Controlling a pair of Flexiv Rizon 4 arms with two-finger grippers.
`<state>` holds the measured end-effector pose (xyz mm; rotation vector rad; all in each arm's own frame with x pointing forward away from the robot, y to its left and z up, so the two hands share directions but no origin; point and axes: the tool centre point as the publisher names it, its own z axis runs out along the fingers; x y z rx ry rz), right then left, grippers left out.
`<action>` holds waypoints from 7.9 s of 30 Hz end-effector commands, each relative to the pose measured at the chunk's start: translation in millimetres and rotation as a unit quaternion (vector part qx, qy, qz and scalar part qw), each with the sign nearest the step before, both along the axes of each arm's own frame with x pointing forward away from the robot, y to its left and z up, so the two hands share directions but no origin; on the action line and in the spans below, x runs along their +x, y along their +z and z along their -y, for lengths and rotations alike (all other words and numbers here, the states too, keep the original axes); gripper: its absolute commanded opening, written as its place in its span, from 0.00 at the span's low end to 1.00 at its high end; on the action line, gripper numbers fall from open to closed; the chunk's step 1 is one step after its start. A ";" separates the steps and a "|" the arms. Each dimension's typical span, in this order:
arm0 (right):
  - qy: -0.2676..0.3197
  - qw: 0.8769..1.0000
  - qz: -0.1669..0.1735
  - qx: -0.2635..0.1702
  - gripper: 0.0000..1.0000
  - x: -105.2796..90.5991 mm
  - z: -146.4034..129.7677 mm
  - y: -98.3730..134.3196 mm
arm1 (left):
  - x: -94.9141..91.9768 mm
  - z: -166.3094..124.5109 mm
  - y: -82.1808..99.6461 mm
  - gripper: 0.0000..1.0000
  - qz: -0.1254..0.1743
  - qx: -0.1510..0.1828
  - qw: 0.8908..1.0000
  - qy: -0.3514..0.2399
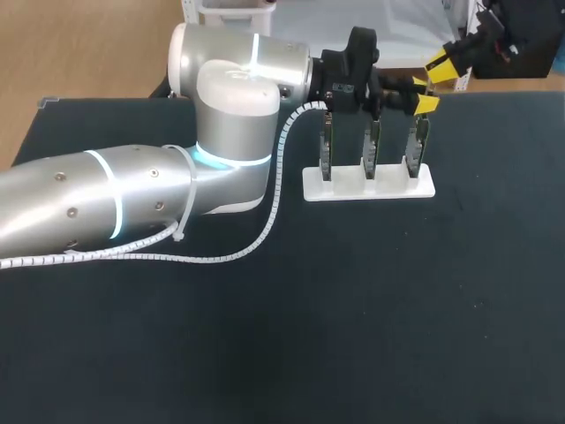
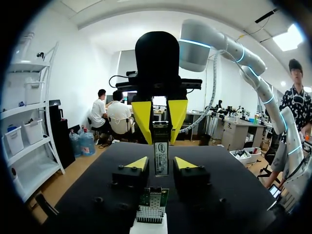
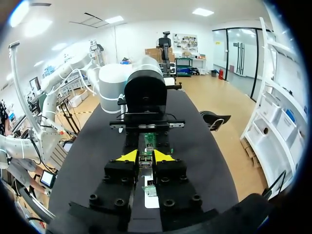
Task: Pick up the optical module with the left hand, and insert it into the network port with the right hand.
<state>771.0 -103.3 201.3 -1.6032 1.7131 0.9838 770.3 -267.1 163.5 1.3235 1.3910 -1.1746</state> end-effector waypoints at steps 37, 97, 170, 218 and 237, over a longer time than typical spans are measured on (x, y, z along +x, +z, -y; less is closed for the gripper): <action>0.000 1.000 0.008 -0.003 0.00 4.6 -1.1 3.1 | 0.4 -30.8 1.8 1.00 0.008 0.205 0.979 -0.003; 0.011 1.000 -0.001 -0.010 0.00 4.6 0.8 -9.6 | -14.3 -25.6 -11.3 1.00 -0.018 0.211 0.977 -0.019; 0.052 0.998 0.005 -0.018 0.00 3.1 0.5 -32.9 | -14.3 -25.6 -11.3 1.00 -0.018 0.211 0.977 -0.019; 0.017 1.000 0.024 0.003 1.00 -2.3 1.0 -23.1 | -14.3 -25.6 -11.3 1.00 -0.018 0.211 0.977 -0.019; 0.000 0.999 0.014 0.038 0.45 0.0 12.6 -10.1 | -14.3 -25.6 -11.3 1.00 -0.018 0.211 0.977 -0.019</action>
